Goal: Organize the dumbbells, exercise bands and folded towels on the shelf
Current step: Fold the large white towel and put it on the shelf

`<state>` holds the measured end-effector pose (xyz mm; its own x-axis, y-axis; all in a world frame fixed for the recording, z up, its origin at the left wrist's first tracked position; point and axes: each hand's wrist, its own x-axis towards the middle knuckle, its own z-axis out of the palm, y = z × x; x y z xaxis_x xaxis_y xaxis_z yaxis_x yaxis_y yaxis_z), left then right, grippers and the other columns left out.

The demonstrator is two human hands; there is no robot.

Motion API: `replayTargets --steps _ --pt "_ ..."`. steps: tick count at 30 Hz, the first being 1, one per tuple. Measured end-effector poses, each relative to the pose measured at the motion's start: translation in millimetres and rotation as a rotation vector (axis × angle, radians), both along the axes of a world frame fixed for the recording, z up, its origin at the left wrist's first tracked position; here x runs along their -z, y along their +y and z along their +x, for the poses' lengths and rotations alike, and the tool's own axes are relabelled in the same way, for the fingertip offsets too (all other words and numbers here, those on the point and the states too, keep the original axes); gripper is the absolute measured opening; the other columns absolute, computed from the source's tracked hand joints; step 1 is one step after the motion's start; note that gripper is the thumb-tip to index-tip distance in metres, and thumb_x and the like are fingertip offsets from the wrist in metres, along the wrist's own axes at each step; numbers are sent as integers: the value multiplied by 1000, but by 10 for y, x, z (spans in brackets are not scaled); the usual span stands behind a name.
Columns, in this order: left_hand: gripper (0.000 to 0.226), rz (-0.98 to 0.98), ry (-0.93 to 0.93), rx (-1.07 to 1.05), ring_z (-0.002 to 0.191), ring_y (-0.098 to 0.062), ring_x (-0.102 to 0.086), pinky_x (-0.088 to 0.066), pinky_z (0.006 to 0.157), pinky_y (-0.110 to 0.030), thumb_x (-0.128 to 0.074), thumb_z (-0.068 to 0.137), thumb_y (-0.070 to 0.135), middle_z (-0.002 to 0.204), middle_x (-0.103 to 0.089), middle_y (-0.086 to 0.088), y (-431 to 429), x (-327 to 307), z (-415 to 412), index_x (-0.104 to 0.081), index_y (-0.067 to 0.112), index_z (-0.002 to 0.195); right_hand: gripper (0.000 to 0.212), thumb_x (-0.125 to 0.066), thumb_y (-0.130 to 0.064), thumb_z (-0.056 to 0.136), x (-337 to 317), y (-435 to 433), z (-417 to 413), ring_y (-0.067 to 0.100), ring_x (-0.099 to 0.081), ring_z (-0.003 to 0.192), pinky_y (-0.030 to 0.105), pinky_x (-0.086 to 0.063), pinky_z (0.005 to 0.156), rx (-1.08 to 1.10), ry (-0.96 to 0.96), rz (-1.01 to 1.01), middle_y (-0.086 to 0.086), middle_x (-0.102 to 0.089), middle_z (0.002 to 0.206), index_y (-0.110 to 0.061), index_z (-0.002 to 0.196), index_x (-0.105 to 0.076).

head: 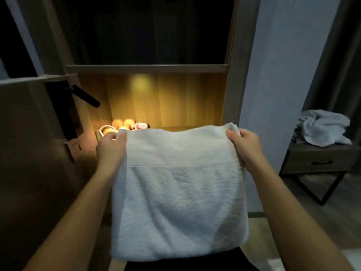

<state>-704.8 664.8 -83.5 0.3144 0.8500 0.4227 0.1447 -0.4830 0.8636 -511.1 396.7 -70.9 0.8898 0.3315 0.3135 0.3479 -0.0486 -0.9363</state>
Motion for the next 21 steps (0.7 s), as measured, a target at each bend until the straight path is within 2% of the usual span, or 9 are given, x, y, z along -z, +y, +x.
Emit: replayTargets --steps 3,7,9,12,14,16,19,21 --pt "34 -115 99 8 81 -30 -57 -43 72 -39 -50 96 35 83 -63 -12 196 453 272 -64 5 87 28 -59 -33 95 403 199 204 10 -51 59 22 -36 50 14 132 -110 -2 -57 67 -13 75 -61" --pt "37 -220 294 -27 65 -23 -44 -30 57 -33 -46 98 33 66 -46 -4 376 877 604 -48 10 69 32 -52 -34 99 947 478 582 19 -55 71 27 -35 53 6 226 -349 1 -59 74 -14 74 -58" --pt "38 -263 378 -46 59 -20 -41 -29 52 -31 -44 99 32 66 -43 -4 461 1081 785 -43 12 66 32 -47 -37 100 1261 636 770 24 -56 86 30 -39 64 14 288 -459 8 -61 92 -8 91 -59" --pt "37 -321 506 -64 62 -21 -46 -35 55 -31 -42 99 37 69 -46 -3 627 1478 997 -43 16 68 48 -41 -40 102 1681 837 931 33 -54 112 37 -41 86 46 373 -595 16 -57 123 -1 128 -52" --pt "36 -363 613 -70 68 -24 -51 -41 62 -35 -41 99 42 78 -54 -6 710 1761 1044 -50 15 77 53 -38 -41 103 1940 951 992 37 -53 117 39 -41 92 46 404 -683 18 -55 130 0 134 -48" --pt "40 -442 702 -63 81 -31 -57 -46 72 -39 -39 101 42 93 -59 -13 747 2045 1039 -58 7 97 53 -37 -43 102 2185 1042 1018 39 -53 118 40 -42 93 46 430 -784 20 -55 132 -1 133 -49" --pt "51 -580 840 -65 106 -38 -57 -47 92 -44 -35 103 44 117 -58 -21 695 2351 1031 -56 1 120 54 -35 -47 101 2465 1104 992 37 -55 114 43 -45 94 79 520 -900 18 -57 129 -6 133 -51" --pt "54 -678 850 -66 113 -39 -54 -44 90 -40 -35 103 45 126 -55 -22 649 2426 1076 -52 1 129 54 -34 -48 101 2556 1105 988 35 -56 112 44 -47 94 109 588 -911 16 -57 128 -8 134 -49"
